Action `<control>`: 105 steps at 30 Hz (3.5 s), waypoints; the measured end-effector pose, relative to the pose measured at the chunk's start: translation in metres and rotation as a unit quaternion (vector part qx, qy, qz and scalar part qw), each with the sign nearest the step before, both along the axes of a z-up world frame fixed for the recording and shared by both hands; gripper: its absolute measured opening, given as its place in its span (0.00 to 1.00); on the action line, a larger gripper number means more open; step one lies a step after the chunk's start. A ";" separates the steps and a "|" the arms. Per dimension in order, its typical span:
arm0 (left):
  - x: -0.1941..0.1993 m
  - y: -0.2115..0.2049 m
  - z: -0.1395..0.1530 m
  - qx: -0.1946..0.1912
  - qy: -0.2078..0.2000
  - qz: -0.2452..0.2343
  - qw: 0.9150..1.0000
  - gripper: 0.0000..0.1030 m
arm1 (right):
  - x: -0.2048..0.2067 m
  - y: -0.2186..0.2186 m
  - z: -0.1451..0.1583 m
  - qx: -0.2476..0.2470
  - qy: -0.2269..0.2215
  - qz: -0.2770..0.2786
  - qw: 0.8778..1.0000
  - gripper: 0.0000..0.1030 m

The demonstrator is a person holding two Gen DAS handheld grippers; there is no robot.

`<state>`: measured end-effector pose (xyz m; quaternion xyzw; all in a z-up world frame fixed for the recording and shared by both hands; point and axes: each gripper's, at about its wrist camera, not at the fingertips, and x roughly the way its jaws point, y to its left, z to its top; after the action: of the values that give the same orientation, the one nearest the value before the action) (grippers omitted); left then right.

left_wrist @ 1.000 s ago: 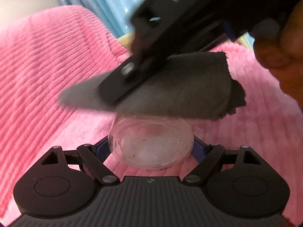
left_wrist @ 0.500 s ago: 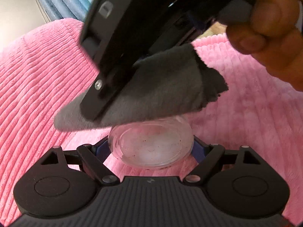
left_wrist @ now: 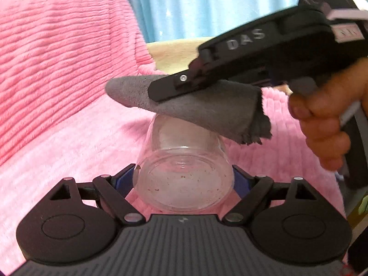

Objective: Clean container
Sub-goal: 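Wipe the jar's rim with the cloth in the right gripper, then sweep the grey cloth across the jar's open rim with the right gripper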

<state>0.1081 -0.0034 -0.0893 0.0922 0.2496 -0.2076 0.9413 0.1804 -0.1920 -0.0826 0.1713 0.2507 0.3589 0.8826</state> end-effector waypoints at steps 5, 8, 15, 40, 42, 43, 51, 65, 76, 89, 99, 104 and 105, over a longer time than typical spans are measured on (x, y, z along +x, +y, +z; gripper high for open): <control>-0.013 -0.021 -0.012 0.069 -0.025 0.005 0.997 0.83 | -0.014 0.018 0.004 -0.012 0.001 0.100 0.995 0.06; -0.039 -0.035 -0.016 0.136 -0.059 -0.005 0.989 0.83 | -0.012 0.016 0.008 -0.036 -0.021 0.071 0.997 0.06; -0.048 -0.054 -0.029 0.203 -0.096 -0.017 0.974 0.83 | -0.006 -0.006 0.004 -0.005 0.002 -0.013 1.000 0.08; -0.021 -0.024 0.005 0.082 -0.078 -0.009 0.994 0.83 | 0.003 -0.019 0.010 0.013 0.009 -0.045 0.999 0.07; -0.024 -0.020 0.015 0.068 -0.079 -0.003 0.995 0.83 | 0.003 -0.020 0.006 0.015 0.021 -0.048 0.998 0.07; -0.025 -0.019 0.016 0.064 -0.078 0.000 0.995 0.83 | 0.004 -0.021 0.004 0.014 0.028 -0.050 0.998 0.07; -0.039 -0.012 0.014 0.037 -0.068 0.020 0.997 0.83 | 0.008 -0.017 0.001 -0.004 0.047 -0.052 0.998 0.08; -0.011 0.019 0.027 -0.006 -0.066 0.064 0.996 0.83 | -0.015 -0.026 0.029 -0.023 -0.019 -0.062 0.998 0.08; 0.001 -0.003 0.006 0.037 -0.063 0.044 0.996 0.83 | -0.012 0.009 0.021 -0.057 -0.071 0.011 0.996 0.07; 0.004 0.002 0.006 0.018 -0.057 0.049 0.997 0.83 | -0.011 0.006 0.017 -0.038 -0.012 0.094 0.995 0.08; 0.008 0.012 0.006 0.017 -0.056 0.044 0.997 0.83 | -0.002 0.025 0.015 -0.012 0.003 0.122 0.992 0.08; 0.007 0.027 0.007 0.018 -0.058 0.027 0.998 0.83 | 0.005 0.037 0.016 -0.035 -0.027 0.081 0.996 0.06; 0.007 0.027 0.007 0.017 -0.058 0.027 0.998 0.83 | 0.006 0.036 0.016 -0.039 -0.030 0.068 0.996 0.06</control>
<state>0.1153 0.0233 -0.0823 0.1134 0.2006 -0.1726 0.9577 0.1862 -0.1560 -0.0667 0.1082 0.2491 0.4129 0.8693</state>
